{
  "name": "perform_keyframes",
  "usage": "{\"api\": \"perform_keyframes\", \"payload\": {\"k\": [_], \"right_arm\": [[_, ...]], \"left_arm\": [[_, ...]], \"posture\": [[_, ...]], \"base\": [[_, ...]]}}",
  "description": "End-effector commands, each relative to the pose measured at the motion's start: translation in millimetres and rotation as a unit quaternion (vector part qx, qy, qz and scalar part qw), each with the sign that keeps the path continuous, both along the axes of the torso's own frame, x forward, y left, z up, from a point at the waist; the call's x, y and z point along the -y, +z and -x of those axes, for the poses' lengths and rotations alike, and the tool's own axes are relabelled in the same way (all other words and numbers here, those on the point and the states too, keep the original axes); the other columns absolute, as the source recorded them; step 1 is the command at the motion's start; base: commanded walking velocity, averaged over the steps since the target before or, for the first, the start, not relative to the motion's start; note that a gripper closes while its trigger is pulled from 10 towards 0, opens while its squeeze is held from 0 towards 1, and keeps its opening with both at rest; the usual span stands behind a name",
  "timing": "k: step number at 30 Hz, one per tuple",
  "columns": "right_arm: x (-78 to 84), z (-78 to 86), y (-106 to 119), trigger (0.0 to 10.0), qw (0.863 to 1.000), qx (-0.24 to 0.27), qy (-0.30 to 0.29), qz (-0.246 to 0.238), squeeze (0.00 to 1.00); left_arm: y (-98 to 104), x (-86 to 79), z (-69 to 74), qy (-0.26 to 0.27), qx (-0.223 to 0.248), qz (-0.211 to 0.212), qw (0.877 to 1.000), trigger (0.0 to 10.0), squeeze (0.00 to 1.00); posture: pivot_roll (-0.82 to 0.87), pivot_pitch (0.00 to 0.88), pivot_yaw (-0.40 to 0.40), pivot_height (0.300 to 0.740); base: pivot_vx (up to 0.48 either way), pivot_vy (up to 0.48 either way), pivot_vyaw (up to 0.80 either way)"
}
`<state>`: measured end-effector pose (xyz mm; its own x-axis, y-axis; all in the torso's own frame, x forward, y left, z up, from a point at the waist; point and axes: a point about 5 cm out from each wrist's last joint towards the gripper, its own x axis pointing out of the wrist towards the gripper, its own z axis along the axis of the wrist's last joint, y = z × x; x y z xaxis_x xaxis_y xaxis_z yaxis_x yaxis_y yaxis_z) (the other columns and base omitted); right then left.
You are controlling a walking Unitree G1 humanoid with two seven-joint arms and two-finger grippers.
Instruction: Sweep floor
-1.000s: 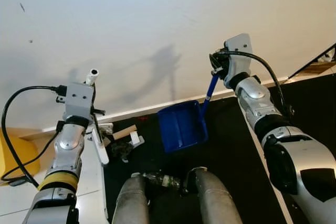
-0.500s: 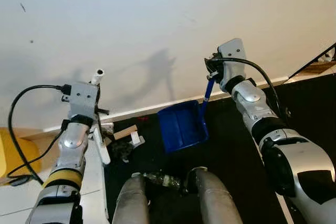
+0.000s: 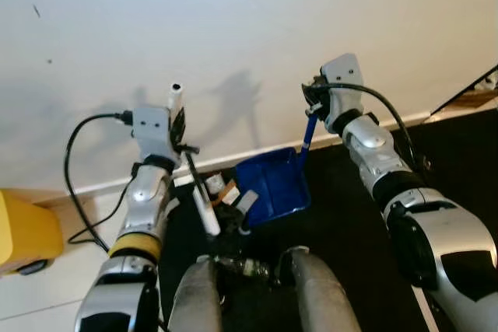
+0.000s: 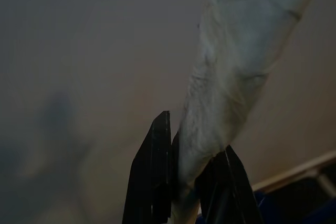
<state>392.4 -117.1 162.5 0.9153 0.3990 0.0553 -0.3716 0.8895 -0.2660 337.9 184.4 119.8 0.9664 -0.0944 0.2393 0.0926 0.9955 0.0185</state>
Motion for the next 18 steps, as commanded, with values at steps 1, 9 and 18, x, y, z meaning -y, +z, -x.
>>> {"api": "perform_keyframes", "payload": {"k": [1, 9, 18], "right_arm": [[2.3, 5.2, -16, 10.0, 0.999, -0.025, 0.008, 0.022, 0.00], [2.2, 4.3, -13, 10.0, 0.999, -0.022, 0.011, 0.021, 0.00], [2.6, 5.6, -16, 10.0, 1.000, -0.024, 0.010, 0.017, 0.00]], "left_arm": [[4, 16.4, -2.2, -0.011, 0.013, 0.055, 0.998, 10.0, 0.00], [44, 46.2, -21.8, -0.025, 0.071, 0.114, 0.991, 10.0, 0.00], [63, 15.7, -6.9, -0.067, 0.119, -0.020, 0.991, 10.0, 0.00]], "posture": [[0.05, 0.329, -0.074, 0.740], [0.05, 0.316, -0.078, 0.740], [0.09, 0.316, -0.064, 0.740]], "base": [[0.000, 0.000, 0.00], [0.000, 0.000, 0.00], [0.000, 0.000, 0.00]]}}
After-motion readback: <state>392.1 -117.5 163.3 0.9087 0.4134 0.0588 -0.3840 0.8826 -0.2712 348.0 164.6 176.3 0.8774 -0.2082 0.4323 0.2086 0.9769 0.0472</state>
